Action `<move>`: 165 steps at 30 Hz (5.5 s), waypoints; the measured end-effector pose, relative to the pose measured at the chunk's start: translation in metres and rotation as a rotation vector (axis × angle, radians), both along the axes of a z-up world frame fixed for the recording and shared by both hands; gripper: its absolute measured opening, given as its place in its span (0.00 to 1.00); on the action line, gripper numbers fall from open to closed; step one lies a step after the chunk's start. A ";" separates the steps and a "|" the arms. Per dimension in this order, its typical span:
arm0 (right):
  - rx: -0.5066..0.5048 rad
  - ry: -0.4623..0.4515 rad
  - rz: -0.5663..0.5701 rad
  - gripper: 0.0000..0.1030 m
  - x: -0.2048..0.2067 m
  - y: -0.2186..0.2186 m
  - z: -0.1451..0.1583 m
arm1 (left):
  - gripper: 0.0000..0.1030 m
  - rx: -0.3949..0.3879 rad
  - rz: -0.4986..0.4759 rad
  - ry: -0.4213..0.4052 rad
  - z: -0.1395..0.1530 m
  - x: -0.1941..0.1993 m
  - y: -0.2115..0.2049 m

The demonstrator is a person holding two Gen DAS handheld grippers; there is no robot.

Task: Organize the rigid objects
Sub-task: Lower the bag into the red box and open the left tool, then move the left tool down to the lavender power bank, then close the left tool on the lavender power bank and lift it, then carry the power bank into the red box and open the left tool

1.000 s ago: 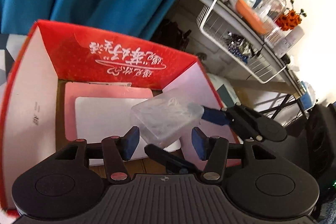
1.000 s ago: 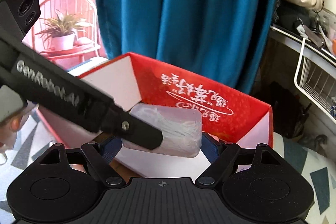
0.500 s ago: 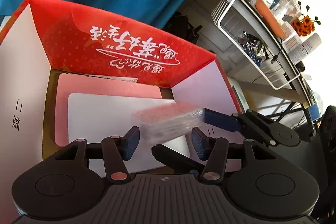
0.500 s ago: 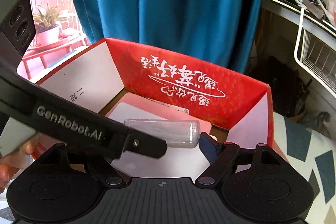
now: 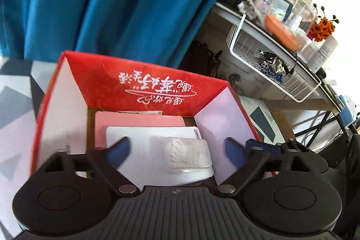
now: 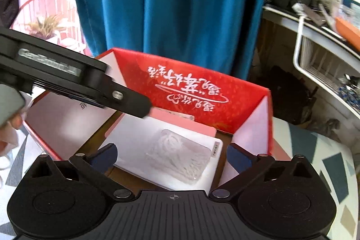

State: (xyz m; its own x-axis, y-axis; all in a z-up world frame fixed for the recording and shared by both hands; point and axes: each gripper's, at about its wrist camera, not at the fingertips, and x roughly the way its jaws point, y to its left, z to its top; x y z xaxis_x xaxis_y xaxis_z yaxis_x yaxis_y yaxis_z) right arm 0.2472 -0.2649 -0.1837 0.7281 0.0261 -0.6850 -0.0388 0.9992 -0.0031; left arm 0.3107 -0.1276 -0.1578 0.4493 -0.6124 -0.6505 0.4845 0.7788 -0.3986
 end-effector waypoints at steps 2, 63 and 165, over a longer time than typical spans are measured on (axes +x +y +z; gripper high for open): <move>0.006 -0.034 -0.029 0.99 -0.012 0.000 0.004 | 0.96 0.005 0.003 -0.035 0.005 -0.011 0.007; 0.116 -0.056 0.072 0.61 -0.146 0.046 -0.102 | 0.52 0.024 0.013 0.129 -0.108 -0.134 0.028; 0.079 -0.035 0.114 0.56 0.024 0.047 -0.008 | 0.44 -0.002 0.068 -0.105 -0.016 -0.023 0.048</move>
State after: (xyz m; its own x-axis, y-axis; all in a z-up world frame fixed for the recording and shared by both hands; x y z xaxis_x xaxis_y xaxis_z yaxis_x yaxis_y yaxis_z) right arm 0.2713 -0.2180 -0.1912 0.7408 0.1634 -0.6516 -0.1536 0.9855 0.0724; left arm 0.2875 -0.0792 -0.1741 0.5550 -0.5799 -0.5965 0.4699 0.8102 -0.3504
